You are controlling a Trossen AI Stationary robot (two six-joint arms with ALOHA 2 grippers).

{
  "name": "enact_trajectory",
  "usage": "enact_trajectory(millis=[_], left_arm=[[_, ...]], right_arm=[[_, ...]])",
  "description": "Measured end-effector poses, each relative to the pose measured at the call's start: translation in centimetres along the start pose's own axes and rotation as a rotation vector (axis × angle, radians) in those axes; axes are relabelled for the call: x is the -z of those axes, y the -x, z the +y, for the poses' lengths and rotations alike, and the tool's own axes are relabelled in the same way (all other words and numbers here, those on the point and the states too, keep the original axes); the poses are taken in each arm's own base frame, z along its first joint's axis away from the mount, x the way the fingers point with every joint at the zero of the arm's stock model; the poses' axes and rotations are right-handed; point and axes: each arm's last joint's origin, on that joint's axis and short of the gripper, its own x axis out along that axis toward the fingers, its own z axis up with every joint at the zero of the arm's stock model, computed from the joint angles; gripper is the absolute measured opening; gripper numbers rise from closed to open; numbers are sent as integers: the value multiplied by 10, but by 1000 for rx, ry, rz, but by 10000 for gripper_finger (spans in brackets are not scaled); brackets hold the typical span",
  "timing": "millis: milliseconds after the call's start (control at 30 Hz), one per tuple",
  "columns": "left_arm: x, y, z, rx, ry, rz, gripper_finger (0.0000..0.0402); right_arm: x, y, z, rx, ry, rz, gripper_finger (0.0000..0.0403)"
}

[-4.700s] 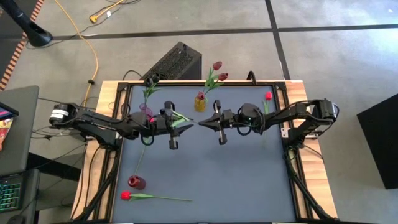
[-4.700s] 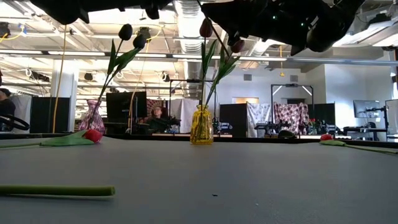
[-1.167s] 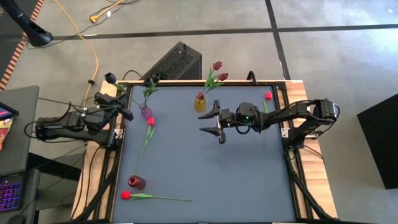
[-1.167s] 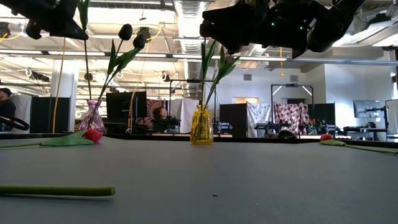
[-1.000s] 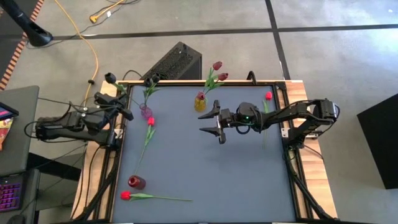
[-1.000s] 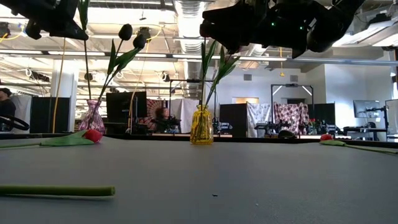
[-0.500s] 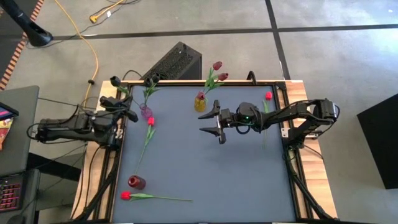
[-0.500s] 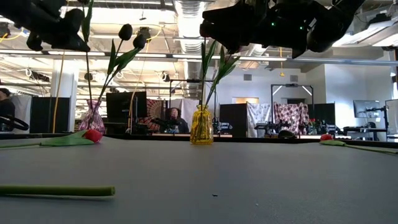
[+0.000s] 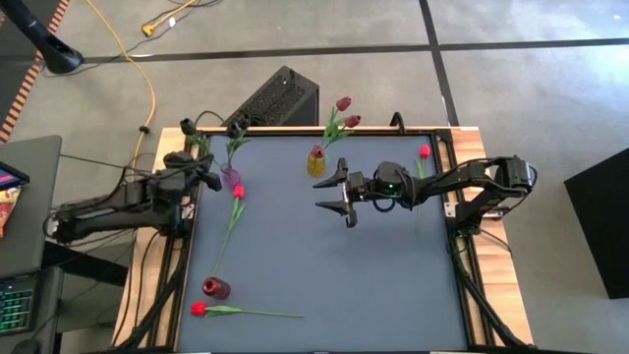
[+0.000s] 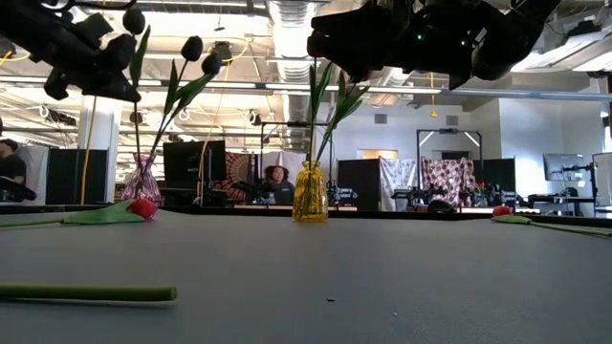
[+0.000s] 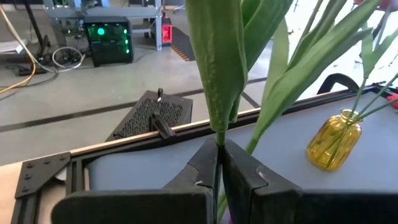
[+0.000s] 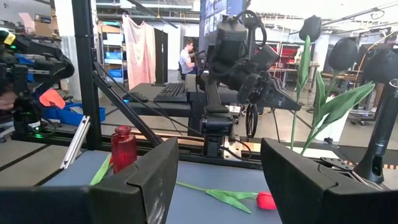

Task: Sort flowers into vase by color
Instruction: Put the black flower into the purple vase

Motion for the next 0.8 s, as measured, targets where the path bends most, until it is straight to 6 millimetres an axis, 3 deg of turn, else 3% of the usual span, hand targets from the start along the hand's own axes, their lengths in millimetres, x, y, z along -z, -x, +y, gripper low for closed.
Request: enact_trajectory(millis=[200,567,800], left_arm=[[-1,-2,1,11,13,8,12],[-1,-3,0,103,-12,58,112],[-19,7,0,183,-9,119,149]], right_arm=[[0,0,0,0,5,1,255],[0,0,0,0,7,4,255],[1,0,0,0,9,8,255]])
